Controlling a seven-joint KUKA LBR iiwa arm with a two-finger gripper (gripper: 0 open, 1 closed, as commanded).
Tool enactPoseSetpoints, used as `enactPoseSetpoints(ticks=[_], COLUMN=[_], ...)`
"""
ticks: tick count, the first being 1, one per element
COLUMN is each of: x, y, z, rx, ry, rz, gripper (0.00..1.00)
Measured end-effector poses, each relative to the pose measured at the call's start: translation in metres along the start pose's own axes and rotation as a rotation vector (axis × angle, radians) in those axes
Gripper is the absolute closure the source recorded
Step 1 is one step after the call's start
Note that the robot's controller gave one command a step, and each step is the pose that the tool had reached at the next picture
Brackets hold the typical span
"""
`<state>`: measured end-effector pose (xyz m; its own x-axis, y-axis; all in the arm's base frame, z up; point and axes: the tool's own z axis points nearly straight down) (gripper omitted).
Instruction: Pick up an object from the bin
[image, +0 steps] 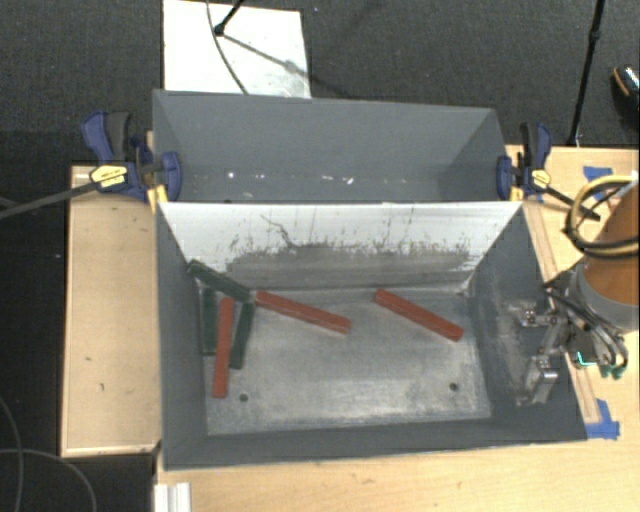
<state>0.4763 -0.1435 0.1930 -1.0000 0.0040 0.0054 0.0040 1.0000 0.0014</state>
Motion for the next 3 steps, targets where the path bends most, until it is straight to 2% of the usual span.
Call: enactPoseSetpoints(ticks=[1,2,3], x=[-0.044,-0.055,-0.11], y=[0.053,0.099,0.184], z=[0.126,0.078,0.124], rx=[-0.001,-0.001,-0.004], ry=[-0.004,-0.012,-0.01], rz=[-0.047,0.114,0.122], gripper=[0.0,0.0,0.0])
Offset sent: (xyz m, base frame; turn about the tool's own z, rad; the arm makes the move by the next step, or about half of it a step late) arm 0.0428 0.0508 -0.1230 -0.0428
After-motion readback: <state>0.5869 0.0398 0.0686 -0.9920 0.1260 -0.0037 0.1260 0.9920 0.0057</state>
